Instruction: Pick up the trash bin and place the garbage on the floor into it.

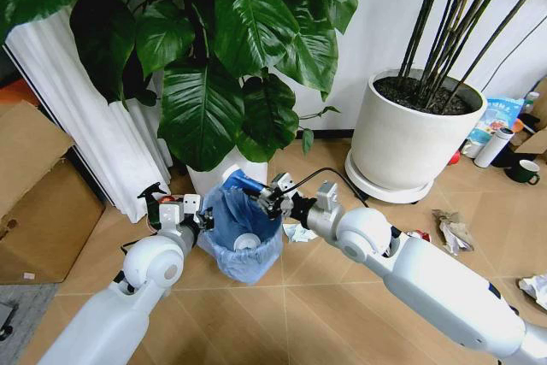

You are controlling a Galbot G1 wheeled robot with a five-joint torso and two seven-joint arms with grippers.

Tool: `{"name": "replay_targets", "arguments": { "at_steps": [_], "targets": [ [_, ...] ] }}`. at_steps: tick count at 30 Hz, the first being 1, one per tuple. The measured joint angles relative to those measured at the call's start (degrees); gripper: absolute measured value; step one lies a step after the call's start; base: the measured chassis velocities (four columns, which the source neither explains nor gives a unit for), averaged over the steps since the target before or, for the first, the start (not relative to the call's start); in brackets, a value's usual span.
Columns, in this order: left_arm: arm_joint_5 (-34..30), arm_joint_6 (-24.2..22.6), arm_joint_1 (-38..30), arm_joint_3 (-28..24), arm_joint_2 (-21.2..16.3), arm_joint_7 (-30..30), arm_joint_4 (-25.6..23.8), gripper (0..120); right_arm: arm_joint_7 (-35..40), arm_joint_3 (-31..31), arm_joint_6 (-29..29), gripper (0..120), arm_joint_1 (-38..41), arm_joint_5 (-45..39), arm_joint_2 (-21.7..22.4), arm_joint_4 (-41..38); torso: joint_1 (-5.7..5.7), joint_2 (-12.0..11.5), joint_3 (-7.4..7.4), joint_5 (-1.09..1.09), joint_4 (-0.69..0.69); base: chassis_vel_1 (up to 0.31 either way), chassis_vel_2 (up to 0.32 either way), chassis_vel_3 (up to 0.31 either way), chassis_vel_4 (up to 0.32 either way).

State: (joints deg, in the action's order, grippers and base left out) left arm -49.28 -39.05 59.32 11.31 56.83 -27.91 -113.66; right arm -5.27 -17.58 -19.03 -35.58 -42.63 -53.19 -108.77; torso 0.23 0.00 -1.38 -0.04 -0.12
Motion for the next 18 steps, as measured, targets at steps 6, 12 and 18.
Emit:
{"name": "replay_targets", "arguments": {
  "at_steps": [6,12,18],
  "targets": [
    [0.0,0.1,-0.2,0.1,0.4,0.2,0.2,0,0.2,-1.1,-0.1,46,0.6,-0.1,-0.2,0.4,0.00,0.0,0.00,0.00,0.00,0.000,0.000,0.000,0.000],
    [0.2,0.2,-0.2,0.3,0.6,0.4,0.3,0,0.3,-1.1,0.7,73,-0.1,0.2,0.4,0.3,0.00,0.0,0.00,0.01,-0.01,0.000,0.000,0.000,0.000],
    [0.3,0.3,-0.1,0.4,0.7,0.5,0.1,0,1.1,-0.1,1.2,91,-0.6,0.6,0.4,0.3,-0.01,0.0,0.01,0.00,-0.01,0.000,0.000,0.000,0.000]
  ]
}}
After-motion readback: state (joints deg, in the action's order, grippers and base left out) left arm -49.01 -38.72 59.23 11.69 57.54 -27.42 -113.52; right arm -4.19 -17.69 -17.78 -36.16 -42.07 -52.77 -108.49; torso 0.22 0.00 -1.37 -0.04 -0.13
